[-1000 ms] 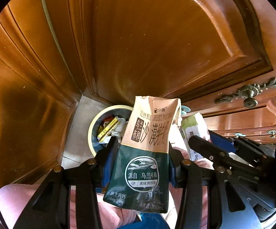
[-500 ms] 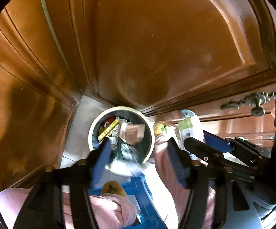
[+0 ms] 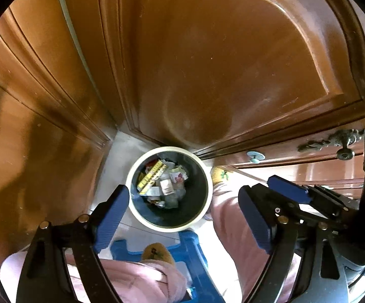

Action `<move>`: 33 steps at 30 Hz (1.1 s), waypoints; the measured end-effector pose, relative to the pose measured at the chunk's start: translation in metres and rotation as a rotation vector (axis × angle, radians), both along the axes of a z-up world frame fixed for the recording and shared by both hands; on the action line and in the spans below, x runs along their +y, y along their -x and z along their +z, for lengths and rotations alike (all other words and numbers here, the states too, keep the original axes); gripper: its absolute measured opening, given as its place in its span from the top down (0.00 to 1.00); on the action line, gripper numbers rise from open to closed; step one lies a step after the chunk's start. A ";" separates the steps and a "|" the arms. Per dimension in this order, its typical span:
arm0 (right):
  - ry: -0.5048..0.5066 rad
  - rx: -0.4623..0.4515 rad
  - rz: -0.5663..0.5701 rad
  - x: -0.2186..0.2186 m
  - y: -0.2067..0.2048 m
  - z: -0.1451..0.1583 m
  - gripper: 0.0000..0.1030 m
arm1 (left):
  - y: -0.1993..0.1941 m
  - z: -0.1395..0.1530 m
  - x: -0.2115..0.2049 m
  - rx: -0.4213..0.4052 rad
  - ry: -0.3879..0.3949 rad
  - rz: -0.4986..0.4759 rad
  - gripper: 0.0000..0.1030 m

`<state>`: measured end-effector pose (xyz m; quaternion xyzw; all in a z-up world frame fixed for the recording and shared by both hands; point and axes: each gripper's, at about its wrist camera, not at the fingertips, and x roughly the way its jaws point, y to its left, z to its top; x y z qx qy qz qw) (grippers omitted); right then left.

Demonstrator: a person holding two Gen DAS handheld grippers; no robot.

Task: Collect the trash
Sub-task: 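Open both grippers over the bin to drop the carton and bag, then raise both grippers back up to the counter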

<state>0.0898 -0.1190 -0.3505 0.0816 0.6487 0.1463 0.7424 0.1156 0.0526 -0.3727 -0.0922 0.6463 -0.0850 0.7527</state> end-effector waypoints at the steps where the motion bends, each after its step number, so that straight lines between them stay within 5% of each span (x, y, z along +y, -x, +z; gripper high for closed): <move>1: -0.003 0.001 0.004 -0.003 -0.001 -0.001 0.66 | 0.001 0.001 -0.001 -0.004 -0.012 -0.004 0.13; 15: 0.031 -0.062 0.047 0.001 0.010 0.040 0.66 | 0.017 0.053 -0.007 -0.102 -0.086 -0.081 0.09; 33: 0.120 -0.314 0.101 0.010 0.040 0.153 0.65 | 0.049 0.173 -0.009 -0.347 -0.069 -0.147 0.09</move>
